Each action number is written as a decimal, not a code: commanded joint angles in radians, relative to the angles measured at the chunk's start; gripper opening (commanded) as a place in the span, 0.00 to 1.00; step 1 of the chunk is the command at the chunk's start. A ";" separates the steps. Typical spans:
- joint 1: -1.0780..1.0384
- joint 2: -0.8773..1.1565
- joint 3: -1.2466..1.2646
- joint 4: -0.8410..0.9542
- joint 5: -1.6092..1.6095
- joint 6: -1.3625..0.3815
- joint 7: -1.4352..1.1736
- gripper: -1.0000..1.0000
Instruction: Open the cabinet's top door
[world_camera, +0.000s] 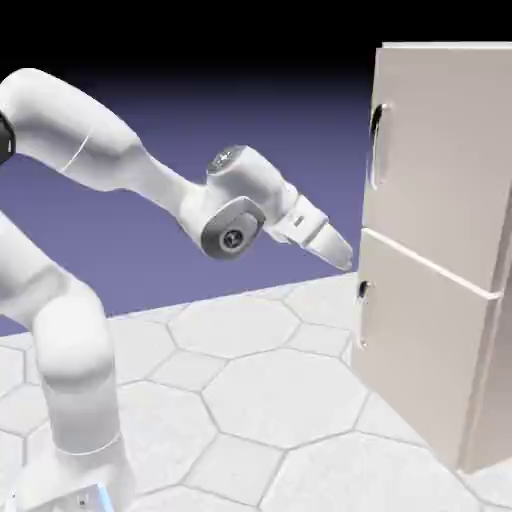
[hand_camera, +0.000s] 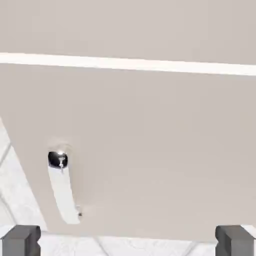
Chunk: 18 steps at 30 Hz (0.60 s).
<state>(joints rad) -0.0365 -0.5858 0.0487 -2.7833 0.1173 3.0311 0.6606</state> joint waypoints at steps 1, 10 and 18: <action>-0.018 -0.006 0.018 0.010 0.044 -0.002 -0.030 0.50; -0.180 -0.059 0.181 0.099 0.435 -0.022 -0.298 0.50; -0.324 -0.106 0.325 0.178 0.783 -0.039 -0.537 0.50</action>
<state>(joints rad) -0.3605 -0.6916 0.3738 -2.6052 0.9003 2.9916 0.1238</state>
